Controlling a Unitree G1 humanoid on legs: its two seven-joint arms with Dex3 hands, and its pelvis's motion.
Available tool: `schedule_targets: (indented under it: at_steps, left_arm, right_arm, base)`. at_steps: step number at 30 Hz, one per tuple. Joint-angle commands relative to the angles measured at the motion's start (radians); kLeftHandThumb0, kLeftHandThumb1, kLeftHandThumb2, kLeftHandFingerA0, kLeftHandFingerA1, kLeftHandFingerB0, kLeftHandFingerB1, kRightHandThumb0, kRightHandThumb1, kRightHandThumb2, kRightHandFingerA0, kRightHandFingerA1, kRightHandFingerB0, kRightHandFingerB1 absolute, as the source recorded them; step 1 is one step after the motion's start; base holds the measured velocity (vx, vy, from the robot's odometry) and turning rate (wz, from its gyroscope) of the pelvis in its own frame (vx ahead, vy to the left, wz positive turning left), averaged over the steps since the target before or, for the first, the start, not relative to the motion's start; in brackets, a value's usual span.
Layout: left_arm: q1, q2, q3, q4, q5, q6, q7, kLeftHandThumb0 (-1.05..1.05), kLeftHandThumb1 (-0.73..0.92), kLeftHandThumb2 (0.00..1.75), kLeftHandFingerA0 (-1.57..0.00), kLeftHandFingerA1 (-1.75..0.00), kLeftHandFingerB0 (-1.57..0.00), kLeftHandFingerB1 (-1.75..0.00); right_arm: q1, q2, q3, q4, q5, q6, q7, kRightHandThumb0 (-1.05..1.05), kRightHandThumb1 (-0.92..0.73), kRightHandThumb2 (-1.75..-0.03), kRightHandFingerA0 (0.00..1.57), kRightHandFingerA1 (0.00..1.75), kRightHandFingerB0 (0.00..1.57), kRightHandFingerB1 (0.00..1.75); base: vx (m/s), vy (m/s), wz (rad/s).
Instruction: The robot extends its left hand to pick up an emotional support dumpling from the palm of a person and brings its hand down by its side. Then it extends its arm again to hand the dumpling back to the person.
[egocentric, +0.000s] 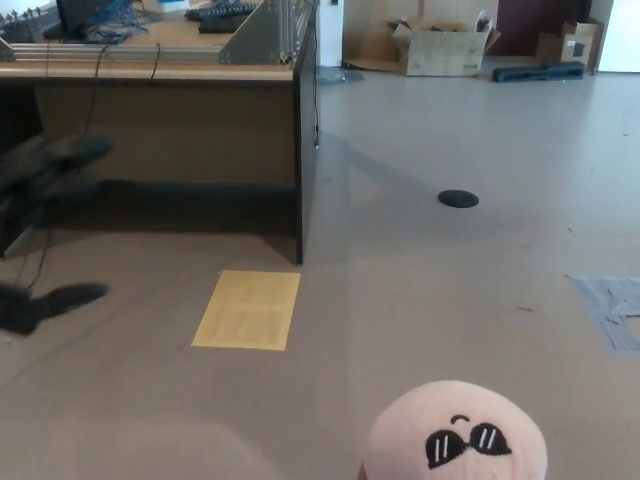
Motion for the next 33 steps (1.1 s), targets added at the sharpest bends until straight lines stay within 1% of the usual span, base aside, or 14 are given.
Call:
schedule_targets:
  at_steps: [1, 6, 7, 8, 9, 13, 19, 22, 23, 24, 27, 30, 31, 33]
  left_arm:
    - [-0.145, 0.073, -0.104, -0.15, -0.025, 0.185, -0.171, -0.67, 0.43, 0.75, -0.11, -0.19, -0.1, -0.16]
    - [-0.288, 0.102, -0.194, -0.264, -0.025, 0.293, -0.243, -0.62, 0.4, 0.78, -0.06, -0.28, -0.05, -0.2]
    - [-0.312, 0.106, -0.209, -0.276, -0.031, 0.311, -0.263, -0.67, 0.47, 0.55, -0.04, -0.29, 0.0, -0.25]
    - [-0.332, 0.111, -0.221, -0.284, -0.037, 0.325, -0.284, -0.67, 0.47, 0.55, -0.04, -0.29, 0.0, -0.25]
    - [-0.408, 0.113, -0.264, -0.299, -0.05, 0.382, -0.339, -0.65, 0.39, 0.79, 0.0, -0.15, 0.0, -0.14]
    - [-0.535, 0.111, -0.356, -0.318, -0.056, 0.462, -0.445, -0.74, 0.43, 0.8, 0.0, -0.05, 0.0, -0.02]
    - [-0.744, 0.03, -0.511, -0.268, -0.055, 0.536, -0.602, -0.62, 0.37, 0.79, 0.0, -0.03, 0.0, 0.0]
    - [-0.815, 0.002, -0.587, -0.242, -0.001, 0.525, -0.655, -0.6, 0.4, 0.78, 0.0, -0.01, 0.0, -0.02]
    - [-0.833, -0.006, -0.613, -0.253, 0.019, 0.53, -0.66, -0.62, 0.32, 0.52, 0.0, 0.0, 0.0, -0.06]
    - [-0.844, -0.009, -0.63, -0.264, 0.029, 0.537, -0.663, -0.48, 0.32, 0.51, 0.0, 0.0, 0.0, -0.04]
    - [-0.86, -0.007, -0.648, -0.271, 0.03, 0.549, -0.668, -0.48, 0.32, 0.51, 0.0, 0.0, 0.0, -0.04]
    - [-0.882, -0.042, -0.705, -0.329, 0.079, 0.512, -0.659, -0.32, 0.19, 0.53, 0.0, -0.02, 0.0, 0.0]
    - [-0.885, -0.046, -0.713, -0.337, 0.089, 0.505, -0.657, -0.27, 0.34, 0.59, 0.0, 0.0, 0.0, -0.01]
    - [-0.888, -0.049, -0.718, -0.342, 0.095, 0.506, -0.659, -0.27, 0.34, 0.59, 0.0, 0.0, 0.0, -0.01]
  right_arm:
    - [-0.041, -0.013, 0.001, 0.023, -0.008, -0.02, -0.017, -0.34, -0.66, -0.61, 0.83, 0.61, 0.43, 0.39]
    - [-0.035, -0.029, 0.006, 0.031, -0.016, -0.032, -0.012, -0.35, -0.66, -0.6, 0.84, 0.63, 0.45, 0.38]
    - [-0.035, -0.029, 0.004, 0.033, -0.013, -0.032, -0.01, -0.34, -0.65, -0.59, 0.85, 0.65, 0.45, 0.38]
    - [-0.036, -0.028, 0.002, 0.034, -0.01, -0.031, -0.008, -0.34, -0.65, -0.59, 0.85, 0.65, 0.45, 0.38]
    - [-0.039, -0.028, 0.003, 0.032, -0.012, -0.02, -0.007, -0.33, -0.65, -0.59, 0.84, 0.65, 0.45, 0.38]
    - [-0.022, -0.026, 0.01, 0.035, -0.023, -0.025, -0.021, -0.33, -0.64, -0.59, 0.84, 0.67, 0.46, 0.39]
    - [-0.013, -0.024, 0.011, 0.018, -0.019, -0.007, -0.008, -0.34, -0.65, -0.59, 0.81, 0.65, 0.46, 0.39]
    - [-0.016, -0.025, 0.017, 0.008, -0.027, -0.001, -0.015, -0.33, -0.64, -0.59, 0.81, 0.6, 0.47, 0.4]
    - [-0.018, -0.024, 0.017, 0.01, -0.028, -0.003, -0.017, -0.32, -0.64, -0.59, 0.8, 0.6, 0.47, 0.4]
    - [-0.021, -0.023, 0.017, 0.01, -0.027, -0.001, -0.017, -0.31, -0.64, -0.59, 0.81, 0.62, 0.48, 0.4]
    - [-0.025, -0.022, 0.018, 0.009, -0.026, 0.003, -0.017, -0.31, -0.64, -0.59, 0.81, 0.62, 0.48, 0.4]
    - [-0.058, -0.034, 0.033, 0.018, -0.048, 0.01, -0.031, -0.3, -0.63, -0.59, 0.81, 0.67, 0.49, 0.4]
    - [-0.062, -0.035, 0.033, 0.019, -0.048, 0.01, -0.029, -0.31, -0.63, -0.59, 0.8, 0.66, 0.49, 0.4]
    - [-0.065, -0.035, 0.034, 0.02, -0.048, 0.01, -0.029, -0.31, -0.63, -0.59, 0.8, 0.66, 0.49, 0.4]
  base:
    - [0.0, 0.0, 0.0]
    - [0.0, 0.0, 0.0]
    - [0.0, 0.0, 0.0]
    - [0.0, 0.0, 0.0]
    - [0.0, 0.0, 0.0]
    - [0.0, 0.0, 0.0]
    - [0.0, 0.0, 0.0]
    - [0.0, 0.0, 0.0]
    - [0.0, 0.0, 0.0]
    - [0.0, 0.0, 0.0]
    - [0.0, 0.0, 0.0]
    - [0.0, 0.0, 0.0]
    - [0.0, 0.0, 0.0]
    - [0.0, 0.0, 0.0]
